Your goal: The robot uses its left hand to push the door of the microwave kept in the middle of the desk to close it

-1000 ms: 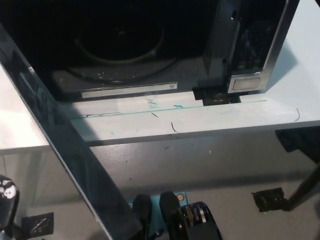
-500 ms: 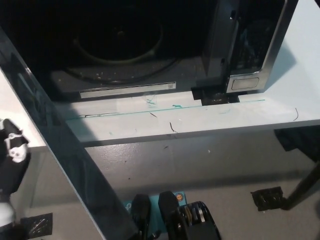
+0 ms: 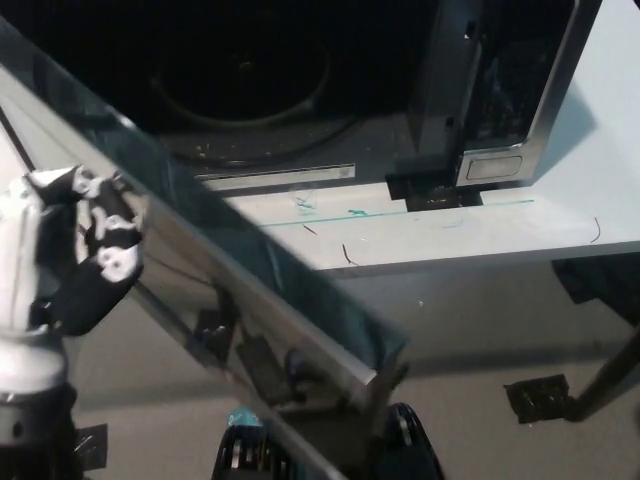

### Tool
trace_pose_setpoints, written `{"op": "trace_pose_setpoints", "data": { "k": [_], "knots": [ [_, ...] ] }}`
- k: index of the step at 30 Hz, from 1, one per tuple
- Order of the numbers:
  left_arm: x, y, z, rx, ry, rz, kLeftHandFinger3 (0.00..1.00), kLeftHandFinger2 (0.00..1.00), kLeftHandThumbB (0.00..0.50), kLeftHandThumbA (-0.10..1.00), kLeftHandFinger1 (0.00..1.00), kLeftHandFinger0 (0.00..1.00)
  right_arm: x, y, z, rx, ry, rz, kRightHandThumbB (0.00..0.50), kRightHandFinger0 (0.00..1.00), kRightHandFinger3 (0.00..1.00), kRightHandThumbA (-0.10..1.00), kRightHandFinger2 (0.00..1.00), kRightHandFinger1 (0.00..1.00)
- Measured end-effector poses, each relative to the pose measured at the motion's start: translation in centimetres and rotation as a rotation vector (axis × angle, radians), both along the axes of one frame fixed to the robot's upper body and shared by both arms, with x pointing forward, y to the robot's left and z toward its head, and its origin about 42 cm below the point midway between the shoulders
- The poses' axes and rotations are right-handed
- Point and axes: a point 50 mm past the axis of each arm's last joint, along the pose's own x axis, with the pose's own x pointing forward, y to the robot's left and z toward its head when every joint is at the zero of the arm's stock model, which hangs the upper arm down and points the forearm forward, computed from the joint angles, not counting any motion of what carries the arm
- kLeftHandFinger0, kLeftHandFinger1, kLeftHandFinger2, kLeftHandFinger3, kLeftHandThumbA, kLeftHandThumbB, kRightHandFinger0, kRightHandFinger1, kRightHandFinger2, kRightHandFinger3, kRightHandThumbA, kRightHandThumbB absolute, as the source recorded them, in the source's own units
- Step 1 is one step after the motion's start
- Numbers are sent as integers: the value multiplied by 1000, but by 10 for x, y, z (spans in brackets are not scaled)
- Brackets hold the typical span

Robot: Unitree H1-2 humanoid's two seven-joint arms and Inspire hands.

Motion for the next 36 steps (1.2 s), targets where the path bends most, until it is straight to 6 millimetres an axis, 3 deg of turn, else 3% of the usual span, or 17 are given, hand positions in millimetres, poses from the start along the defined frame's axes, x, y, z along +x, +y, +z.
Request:
{"op": "trace_pose_setpoints", "data": {
  "k": [4, 5, 9, 11, 15, 16, 18, 21, 22, 26, 29, 30, 32, 34, 36],
  "knots": [
    [25, -6, -1, 50, 31, -19, 128, 1, 100, -100, 0, 0, 0, 0, 0, 0, -2, 3, 170, 708, 518, -48, 612, 642],
    [34, -7, -2, 61, 42, -19, 137, 1, 98, -100, 0, 0, 0, 0, 0, 0, -3, 3, 153, 647, 526, -46, 577, 592],
    [75, -12, -7, 114, 77, -10, 128, 0, 114, -100, 0, 0, 1, 1, 2, -2, -7, 6, 132, 676, 566, -7, 596, 617],
    [94, -16, -3, 143, 77, -8, 132, 2, 104, -100, 0, 0, 1, 1, 2, -2, -7, 8, 155, 607, 535, -43, 540, 556],
    [130, -24, 7, 209, 76, 8, 125, 0, 118, -100, 0, 0, 2, 2, 3, 8, -7, 7, 137, 605, 533, -57, 542, 553],
    [135, -25, 8, 217, 77, 10, 123, 0, 117, -100, 0, 0, 2, 2, 3, 8, -7, 7, 139, 533, 514, -68, 497, 494],
    [155, -29, 12, 253, 92, 27, 132, 0, 117, -100, 0, 0, 2, 2, 4, 9, -8, 7, 150, 485, 502, -55, 469, 456],
    [175, -33, 17, 294, 112, 53, 154, 0, 118, -100, 0, 0, 2, 2, 3, 13, -8, 6, 130, 552, 531, -53, 497, 508],
    [181, -34, 19, 307, 109, 63, 163, 0, 114, -100, 0, 0, 1, 2, 3, 12, -6, 7, 151, 569, 534, -52, 521, 526],
    [193, -43, 15, 354, 98, 72, 164, 0, 123, -100, 0, 0, -3, 2, -1, 18, 1, 3, 164, 551, 500, -67, 503, 505],
    [196, -43, 11, 363, 95, 87, 176, 0, 102, -100, 0, 0, -2, 4, -1, 19, -3, 6, 167, 649, 512, -32, 584, 590],
    [197, -42, 10, 362, 94, 93, 175, 0, 108, -100, 0, 0, -2, 4, -1, 19, -3, 6, 165, 812, 534, -9, 710, 743],
    [195, -41, 10, 358, 85, 105, 154, 0, 112, -100, 0, 0, -2, 3, 0, 16, -2, 7, 165, 826, 538, -2, 706, 745],
    [191, -40, 11, 353, 66, 111, 138, 0, 105, -100, 0, 0, -3, 2, -1, 14, 1, 6, 168, 751, 524, -44, 658, 684],
    [187, -39, 12, 349, 45, 119, 127, 0, 98, -100, 0, 0, -3, 1, -1, 14, 1, 5, 165, 845, 553, -31, 736, 764]
  ]
}}
